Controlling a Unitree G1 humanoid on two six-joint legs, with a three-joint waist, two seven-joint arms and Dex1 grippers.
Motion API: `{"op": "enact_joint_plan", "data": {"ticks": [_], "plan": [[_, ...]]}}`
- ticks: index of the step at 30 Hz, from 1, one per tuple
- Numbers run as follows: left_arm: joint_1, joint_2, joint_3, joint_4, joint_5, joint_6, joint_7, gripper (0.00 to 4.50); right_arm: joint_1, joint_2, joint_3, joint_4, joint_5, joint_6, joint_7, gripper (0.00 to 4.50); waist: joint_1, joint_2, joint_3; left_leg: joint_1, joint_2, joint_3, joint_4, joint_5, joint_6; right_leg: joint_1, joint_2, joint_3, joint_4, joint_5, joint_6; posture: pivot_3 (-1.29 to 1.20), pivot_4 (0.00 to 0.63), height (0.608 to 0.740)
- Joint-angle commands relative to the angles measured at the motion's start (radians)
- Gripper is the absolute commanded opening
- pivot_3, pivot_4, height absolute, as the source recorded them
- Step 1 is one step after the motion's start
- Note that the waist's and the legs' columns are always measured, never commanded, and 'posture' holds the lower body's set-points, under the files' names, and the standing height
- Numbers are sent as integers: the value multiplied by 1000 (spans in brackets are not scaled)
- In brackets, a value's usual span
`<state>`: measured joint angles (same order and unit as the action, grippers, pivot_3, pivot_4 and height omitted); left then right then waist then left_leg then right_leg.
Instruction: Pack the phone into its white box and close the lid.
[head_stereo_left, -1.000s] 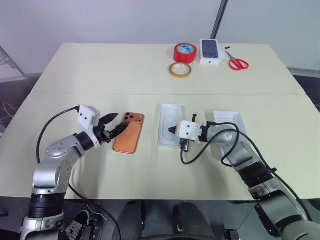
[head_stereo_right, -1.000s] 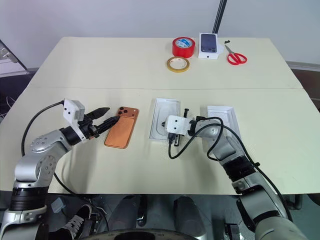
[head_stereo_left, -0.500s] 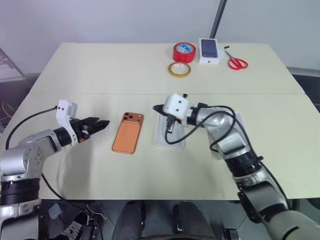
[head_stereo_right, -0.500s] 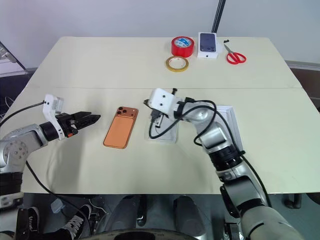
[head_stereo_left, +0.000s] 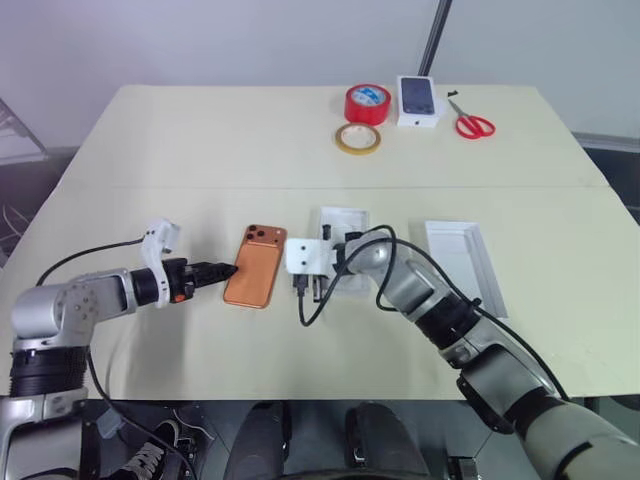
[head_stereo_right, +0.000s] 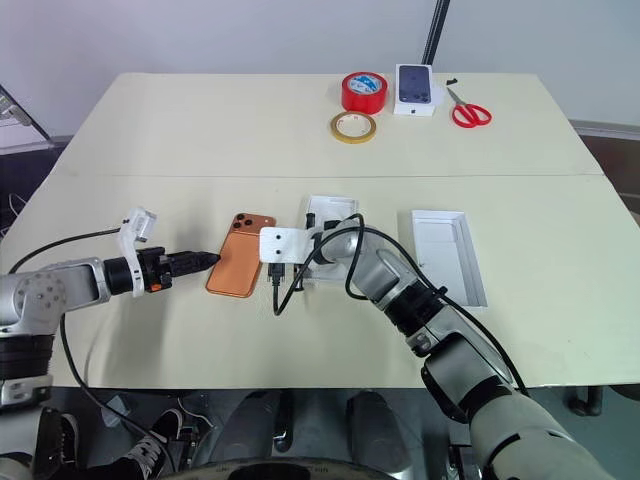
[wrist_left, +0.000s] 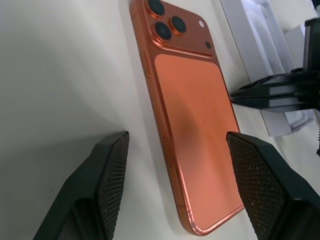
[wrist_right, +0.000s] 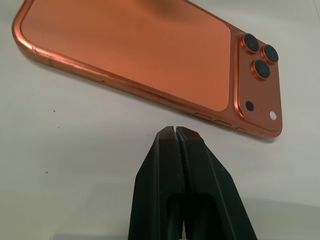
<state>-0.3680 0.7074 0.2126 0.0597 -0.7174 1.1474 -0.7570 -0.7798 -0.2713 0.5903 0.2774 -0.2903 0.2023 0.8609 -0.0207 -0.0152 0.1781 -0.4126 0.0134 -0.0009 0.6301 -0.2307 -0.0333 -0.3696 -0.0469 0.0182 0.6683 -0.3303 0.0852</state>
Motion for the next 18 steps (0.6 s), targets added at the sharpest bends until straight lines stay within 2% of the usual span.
{"op": "enact_joint_plan", "data": {"ticks": [1,11,18], "plan": [[1,-19,-59,16,18,34,5,3254,-6,28,5,26,-15,-15,-13,83,0,0,0,1,0,0,0,0,0,1,0,0,0,0,0,0,150,740],[-63,-154,-81,38,-8,176,54,3254,0,62,-22,52,-13,-21,-27,83,8,3,-5,3,-1,-1,0,0,0,4,-1,-1,0,0,0,0,150,740],[-155,-226,13,79,-43,281,108,3254,6,61,-39,65,-21,-24,-40,83,15,3,-6,5,-3,-4,1,0,0,7,-2,-3,-2,0,0,0,150,740]]}}
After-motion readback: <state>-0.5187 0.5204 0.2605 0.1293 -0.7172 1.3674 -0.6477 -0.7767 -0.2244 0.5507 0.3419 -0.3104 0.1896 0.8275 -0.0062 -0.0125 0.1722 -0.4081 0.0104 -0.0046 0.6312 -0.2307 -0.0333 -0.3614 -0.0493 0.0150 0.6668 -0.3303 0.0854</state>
